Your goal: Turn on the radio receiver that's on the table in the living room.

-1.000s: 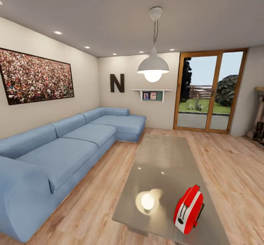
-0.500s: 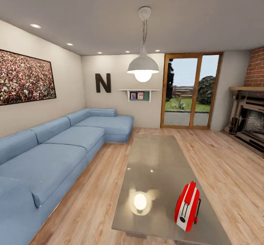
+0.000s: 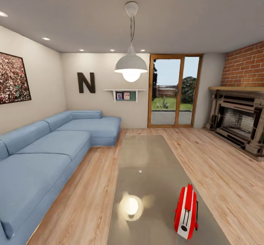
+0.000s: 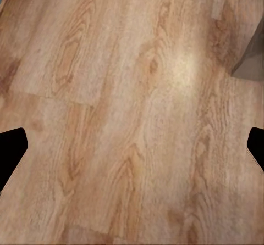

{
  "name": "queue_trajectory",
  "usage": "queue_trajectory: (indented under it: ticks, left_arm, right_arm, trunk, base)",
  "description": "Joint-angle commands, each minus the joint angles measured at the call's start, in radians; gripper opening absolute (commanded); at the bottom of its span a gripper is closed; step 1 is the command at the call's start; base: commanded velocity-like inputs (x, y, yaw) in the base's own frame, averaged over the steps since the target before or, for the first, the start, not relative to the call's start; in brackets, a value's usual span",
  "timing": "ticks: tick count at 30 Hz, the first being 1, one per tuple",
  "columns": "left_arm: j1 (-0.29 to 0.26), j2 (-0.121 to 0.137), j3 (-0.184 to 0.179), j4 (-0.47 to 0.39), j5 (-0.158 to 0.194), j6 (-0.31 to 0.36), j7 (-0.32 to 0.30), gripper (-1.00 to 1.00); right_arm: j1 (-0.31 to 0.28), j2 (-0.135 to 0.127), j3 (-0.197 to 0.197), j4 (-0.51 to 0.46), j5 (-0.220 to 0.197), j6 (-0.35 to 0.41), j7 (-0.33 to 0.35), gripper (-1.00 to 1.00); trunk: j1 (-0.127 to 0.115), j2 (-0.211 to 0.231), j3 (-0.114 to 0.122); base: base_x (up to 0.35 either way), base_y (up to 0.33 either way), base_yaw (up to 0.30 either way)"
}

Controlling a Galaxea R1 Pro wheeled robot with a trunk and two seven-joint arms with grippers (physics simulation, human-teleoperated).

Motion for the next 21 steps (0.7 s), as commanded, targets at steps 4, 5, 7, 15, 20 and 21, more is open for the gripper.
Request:
queue_trajectory:
  ticks: [4, 5, 7, 15, 20, 21]
  left_arm:
    - [0.0, 0.0, 0.0, 0.0, 0.0, -0.001, 0.0, 1.0]
    - [0.0, 0.0, 0.0, 0.0, 0.0, -0.001, 0.0, 1.0]
    - [0.0, 0.0, 0.0, 0.0, 0.0, -0.001, 0.0, 1.0]
    - [0.0, 0.0, 0.0, 0.0, 0.0, -0.001, 0.0, 1.0]
    - [0.0, 0.0, 0.0, 0.0, 0.0, -0.001, 0.0, 1.0]
    - [0.0, 0.0, 0.0, 0.0, 0.0, -0.002, 0.0, 1.0]
  right_arm:
    - [0.0, 0.0, 0.0, 0.0, 0.0, 0.0, 0.0, 1.0]
    - [0.0, 0.0, 0.0, 0.0, 0.0, 0.0, 0.0, 1.0]
    - [0.0, 0.0, 0.0, 0.0, 0.0, 0.0, 0.0, 1.0]
    - [0.0, 0.0, -0.001, -0.001, -0.001, 0.0, -0.007, 1.0]
    - [0.0, 0.0, 0.004, -0.001, 0.002, 0.0, -0.007, 1.0]
    - [0.0, 0.005, 0.006, 0.0, 0.0, 0.0, -0.003, 1.0]
  trunk:
    - [0.0, 0.0, 0.0]
    - [0.0, 0.0, 0.0]
    - [0.0, 0.0, 0.0]
    - [0.0, 0.0, 0.0]
    - [0.0, 0.0, 0.0]
    - [0.0, 0.0, 0.0]
  base:
    - [0.095, 0.07, -0.279]
    - [0.029, 0.021, -0.275]
    - [0.015, 0.011, -0.266]
    - [0.002, 0.001, -0.08]
    - [0.0, 0.0, -0.003]
    - [0.0, 0.0, 0.0]
